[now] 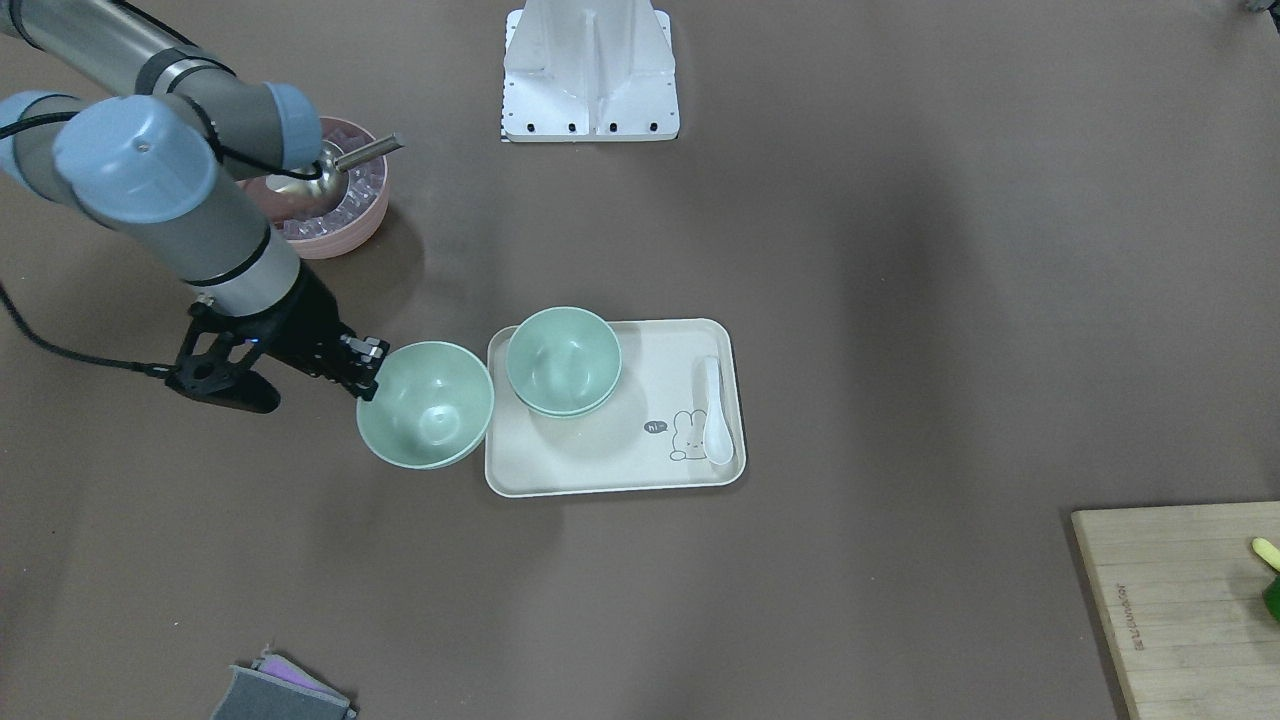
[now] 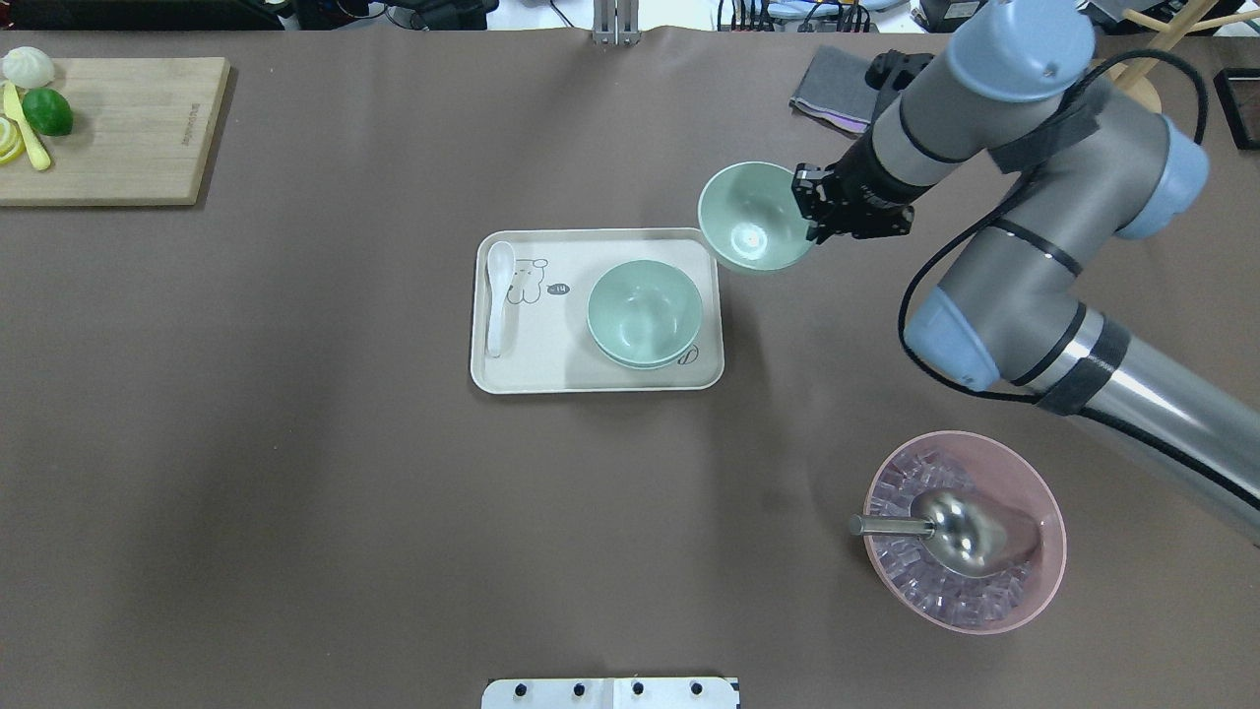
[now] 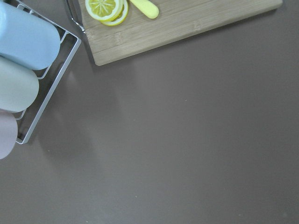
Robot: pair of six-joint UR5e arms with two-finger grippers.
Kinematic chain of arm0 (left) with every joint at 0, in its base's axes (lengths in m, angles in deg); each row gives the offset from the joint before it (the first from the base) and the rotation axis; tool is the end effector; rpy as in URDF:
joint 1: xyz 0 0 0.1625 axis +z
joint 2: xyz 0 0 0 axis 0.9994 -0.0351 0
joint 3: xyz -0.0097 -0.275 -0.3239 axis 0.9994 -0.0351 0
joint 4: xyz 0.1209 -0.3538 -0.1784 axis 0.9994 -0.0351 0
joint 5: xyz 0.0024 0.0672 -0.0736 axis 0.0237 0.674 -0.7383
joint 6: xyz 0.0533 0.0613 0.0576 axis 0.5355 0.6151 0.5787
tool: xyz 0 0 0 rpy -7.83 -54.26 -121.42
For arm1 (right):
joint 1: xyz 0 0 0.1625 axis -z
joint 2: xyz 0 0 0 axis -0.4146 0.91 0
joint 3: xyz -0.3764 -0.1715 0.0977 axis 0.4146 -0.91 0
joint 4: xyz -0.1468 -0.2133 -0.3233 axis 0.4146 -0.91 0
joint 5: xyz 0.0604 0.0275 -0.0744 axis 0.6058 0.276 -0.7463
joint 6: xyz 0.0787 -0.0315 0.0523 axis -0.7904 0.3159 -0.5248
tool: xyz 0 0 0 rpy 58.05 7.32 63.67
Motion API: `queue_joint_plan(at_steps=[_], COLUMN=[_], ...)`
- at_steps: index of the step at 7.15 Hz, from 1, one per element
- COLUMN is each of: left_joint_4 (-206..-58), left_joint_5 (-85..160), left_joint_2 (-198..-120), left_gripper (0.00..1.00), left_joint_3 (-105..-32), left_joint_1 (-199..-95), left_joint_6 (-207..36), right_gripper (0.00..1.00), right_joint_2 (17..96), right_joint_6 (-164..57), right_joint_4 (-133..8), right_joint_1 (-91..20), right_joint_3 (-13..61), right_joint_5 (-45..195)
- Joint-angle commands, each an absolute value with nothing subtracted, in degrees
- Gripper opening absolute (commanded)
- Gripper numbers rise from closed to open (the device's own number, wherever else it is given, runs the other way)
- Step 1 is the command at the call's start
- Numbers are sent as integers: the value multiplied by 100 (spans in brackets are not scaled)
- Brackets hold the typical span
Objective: Stack green bowls together
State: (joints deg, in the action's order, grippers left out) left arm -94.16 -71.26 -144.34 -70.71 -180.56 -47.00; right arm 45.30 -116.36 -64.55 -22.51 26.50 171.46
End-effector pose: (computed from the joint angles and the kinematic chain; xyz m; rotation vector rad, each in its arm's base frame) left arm -0.0919 -0.5149 0.6128 0.1071 0.7014 0.3297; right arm -0.3931 -0.5453 0.2738 -0.0219 -0.9595 0.3630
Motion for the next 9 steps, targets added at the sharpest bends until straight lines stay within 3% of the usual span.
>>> queue_joint_plan(at_steps=[1, 9], left_joint_4=[-9420, -9420], left_joint_5=[-7098, -7089], left_joint_2=[-14395, -14369], left_gripper=[98, 98], left_joint_3=[-7022, -6995], left_joint_1=[-18097, -18089], left_joint_6=[-4586, -4586], right_gripper=[0, 0], right_joint_2=[4061, 3874], right_joint_6=[-12791, -13413], right_joint_4=[-6801, -7093], right_joint_1=[-1605, -961], right_joint_3=[2698, 2699], right_joint_5=[16509, 15882])
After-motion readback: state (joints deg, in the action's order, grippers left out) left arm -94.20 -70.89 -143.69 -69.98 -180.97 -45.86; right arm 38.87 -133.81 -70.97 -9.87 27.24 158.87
